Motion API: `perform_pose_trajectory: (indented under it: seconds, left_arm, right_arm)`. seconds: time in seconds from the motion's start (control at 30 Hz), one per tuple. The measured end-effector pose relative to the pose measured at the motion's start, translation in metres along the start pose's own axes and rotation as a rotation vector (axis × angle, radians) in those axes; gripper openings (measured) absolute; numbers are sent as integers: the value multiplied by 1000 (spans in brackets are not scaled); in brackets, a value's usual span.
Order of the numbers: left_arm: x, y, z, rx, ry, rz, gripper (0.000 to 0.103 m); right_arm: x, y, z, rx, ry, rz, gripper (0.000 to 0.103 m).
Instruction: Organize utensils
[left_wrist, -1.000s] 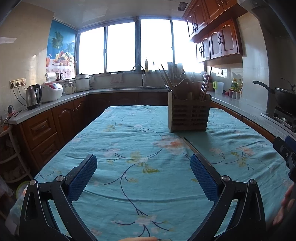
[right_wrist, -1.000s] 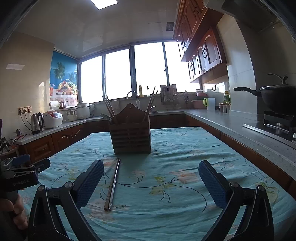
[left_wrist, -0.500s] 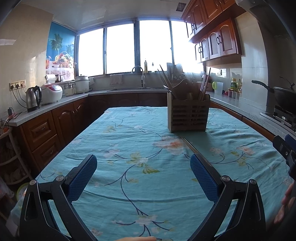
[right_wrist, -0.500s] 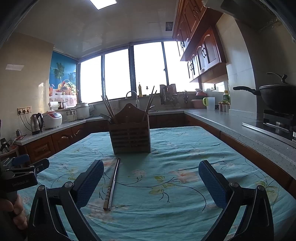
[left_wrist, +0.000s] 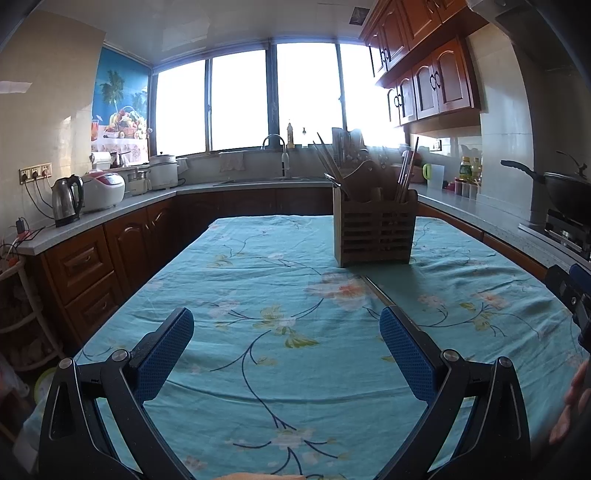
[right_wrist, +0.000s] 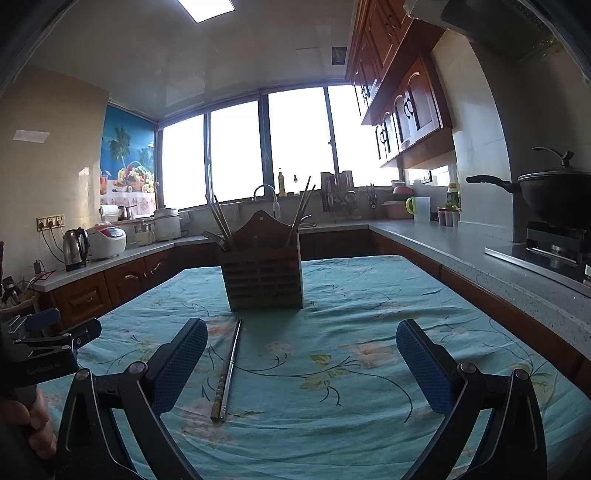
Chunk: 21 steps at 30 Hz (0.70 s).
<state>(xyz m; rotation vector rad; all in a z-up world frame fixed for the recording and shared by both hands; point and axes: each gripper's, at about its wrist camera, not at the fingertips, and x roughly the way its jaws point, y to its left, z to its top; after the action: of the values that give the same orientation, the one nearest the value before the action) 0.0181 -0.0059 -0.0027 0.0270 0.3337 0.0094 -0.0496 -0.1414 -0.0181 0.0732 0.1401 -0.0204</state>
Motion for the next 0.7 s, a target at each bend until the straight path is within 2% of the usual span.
perform_pose_trajectory:
  seconds: [0.7]
  left_arm:
    - [0, -1, 0, 2, 2, -4, 103]
  right_arm:
    - [-3, 4, 5, 2, -10, 5, 103]
